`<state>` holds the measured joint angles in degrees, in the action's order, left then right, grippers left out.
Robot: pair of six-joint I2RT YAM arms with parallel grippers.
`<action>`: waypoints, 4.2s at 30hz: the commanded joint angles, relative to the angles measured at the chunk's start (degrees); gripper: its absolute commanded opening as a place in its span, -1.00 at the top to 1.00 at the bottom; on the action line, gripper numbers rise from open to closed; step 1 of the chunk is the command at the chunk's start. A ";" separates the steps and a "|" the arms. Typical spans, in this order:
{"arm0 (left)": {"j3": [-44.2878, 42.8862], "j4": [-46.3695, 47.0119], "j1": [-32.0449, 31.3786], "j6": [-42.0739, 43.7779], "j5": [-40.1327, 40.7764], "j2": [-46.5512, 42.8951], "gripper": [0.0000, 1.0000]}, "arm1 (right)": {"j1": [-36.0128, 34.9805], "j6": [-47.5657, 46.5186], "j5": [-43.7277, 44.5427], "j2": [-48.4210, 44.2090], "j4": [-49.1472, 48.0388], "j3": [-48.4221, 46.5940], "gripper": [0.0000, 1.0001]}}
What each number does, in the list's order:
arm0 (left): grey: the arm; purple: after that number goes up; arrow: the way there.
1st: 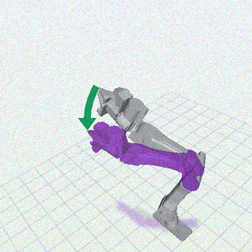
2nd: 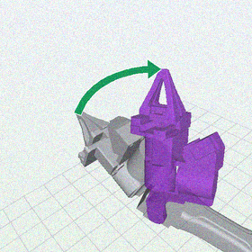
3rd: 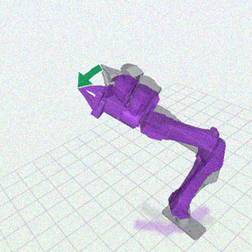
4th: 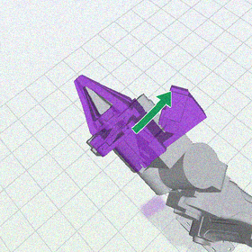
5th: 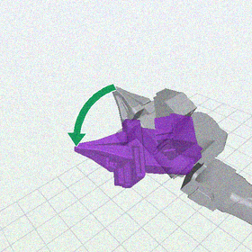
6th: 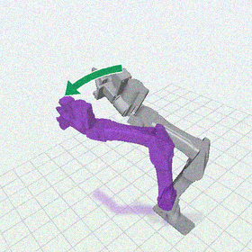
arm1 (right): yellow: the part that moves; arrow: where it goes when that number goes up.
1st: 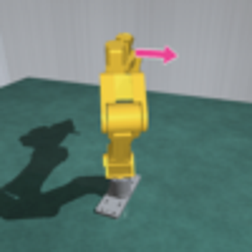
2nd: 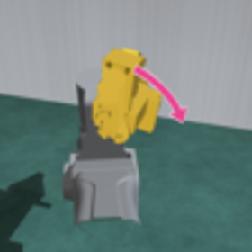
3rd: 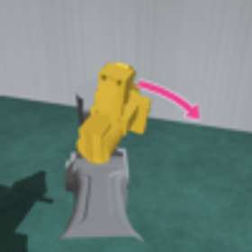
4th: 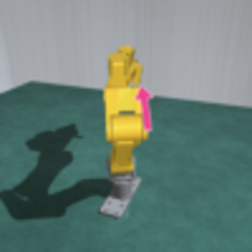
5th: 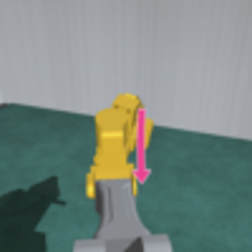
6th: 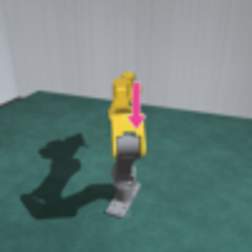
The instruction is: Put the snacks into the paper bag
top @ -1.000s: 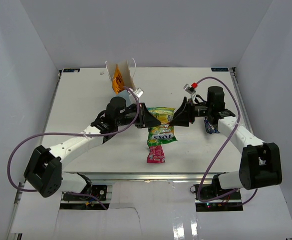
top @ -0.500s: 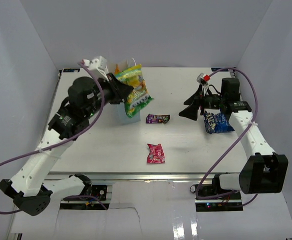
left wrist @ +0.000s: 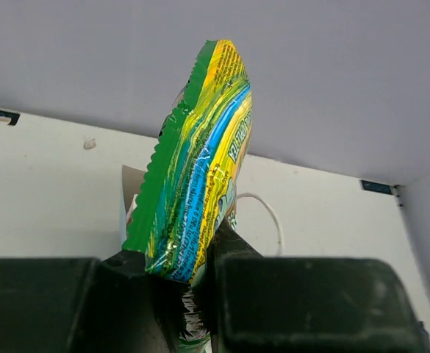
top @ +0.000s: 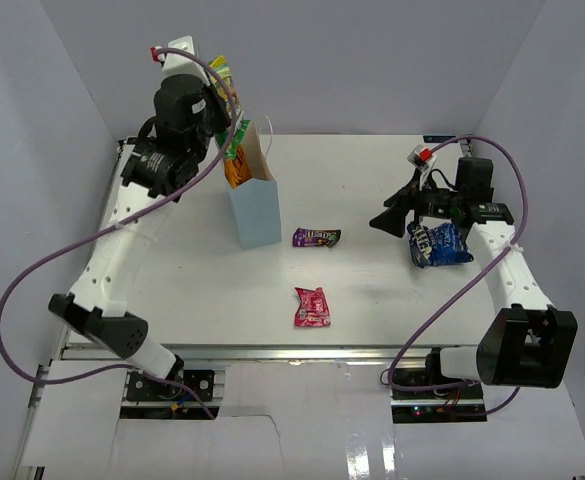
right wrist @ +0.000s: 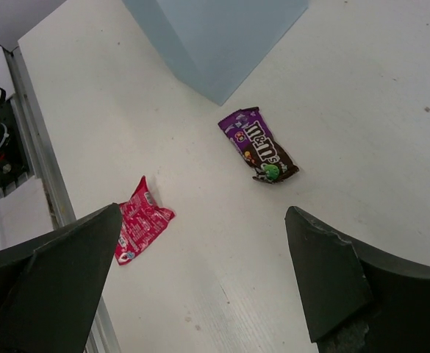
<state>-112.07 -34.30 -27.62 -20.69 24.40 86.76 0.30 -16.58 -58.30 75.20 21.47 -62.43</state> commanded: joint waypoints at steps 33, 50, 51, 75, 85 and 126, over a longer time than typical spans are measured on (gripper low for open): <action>0.62 2.40 2.04 1.87 -10.60 5.01 -0.70 | 7.44 3.65 28.11 -3.65 5.60 -5.42 -0.80; 59.50 28.15 2.30 -14.37 -39.78 -39.81 -0.96 | 10.08 17.27 46.18 12.43 14.57 -2.96 -0.93; 60.64 28.33 2.30 -15.77 -39.70 -40.61 -0.96 | 9.99 19.98 45.30 12.69 13.69 -1.13 -0.96; 64.10 42.13 0.46 -32.47 -56.74 -23.67 -0.96 | 13.15 -6.58 4.45 3.75 10.51 9.26 0.85; 53.10 41.69 -5.43 -36.26 -61.40 -6.09 -0.96 | 10.70 -29.17 -7.52 -4.44 25.36 7.07 0.85; 25.24 19.02 -16.42 -17.91 -48.52 6.06 0.98 | -10.84 -25.26 1.00 -22.11 18.60 4.78 -0.62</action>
<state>-83.55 -9.85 -44.75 -44.86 -30.85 100.71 -10.79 -43.05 -57.12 54.26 42.04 -55.72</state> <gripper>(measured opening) 0.204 0.798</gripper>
